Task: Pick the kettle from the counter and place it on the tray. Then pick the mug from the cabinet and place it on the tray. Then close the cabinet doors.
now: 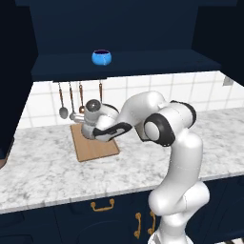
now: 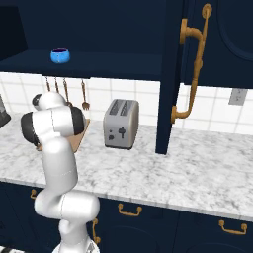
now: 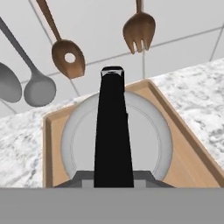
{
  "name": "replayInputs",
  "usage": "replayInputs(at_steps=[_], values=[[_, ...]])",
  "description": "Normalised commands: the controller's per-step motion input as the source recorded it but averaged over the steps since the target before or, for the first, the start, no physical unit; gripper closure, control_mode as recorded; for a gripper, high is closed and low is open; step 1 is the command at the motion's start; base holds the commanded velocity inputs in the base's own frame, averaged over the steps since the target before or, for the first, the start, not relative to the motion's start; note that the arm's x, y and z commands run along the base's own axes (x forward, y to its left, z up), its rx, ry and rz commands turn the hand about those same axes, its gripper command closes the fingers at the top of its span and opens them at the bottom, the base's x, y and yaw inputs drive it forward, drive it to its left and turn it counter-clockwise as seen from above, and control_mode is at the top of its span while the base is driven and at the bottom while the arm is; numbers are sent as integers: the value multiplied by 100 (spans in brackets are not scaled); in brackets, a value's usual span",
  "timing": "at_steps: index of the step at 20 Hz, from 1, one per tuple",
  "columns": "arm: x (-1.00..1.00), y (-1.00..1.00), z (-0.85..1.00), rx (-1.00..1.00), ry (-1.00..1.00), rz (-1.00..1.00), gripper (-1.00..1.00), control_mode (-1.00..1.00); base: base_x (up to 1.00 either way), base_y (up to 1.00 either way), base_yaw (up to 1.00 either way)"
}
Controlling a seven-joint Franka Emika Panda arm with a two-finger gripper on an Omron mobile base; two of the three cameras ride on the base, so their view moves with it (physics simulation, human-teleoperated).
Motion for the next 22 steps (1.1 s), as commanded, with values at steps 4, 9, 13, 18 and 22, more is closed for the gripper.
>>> replayInputs(at_steps=[4, 9, 13, 18, 22], values=[[0, -15, -5, 0, 0, -4, -100, -100, 0, 0, 0], [0, -4, 1, 1, 1, -6, -100, -100, 0, 0, 0], [-9, 0, 15, 0, 3, -4, -100, -100, 0, 0, 0], [-62, 0, 21, 3, 0, -4, -100, -100, 0, 0, 0], [-79, -15, 33, 4, 0, -6, -100, -100, 0, 0, 0]])
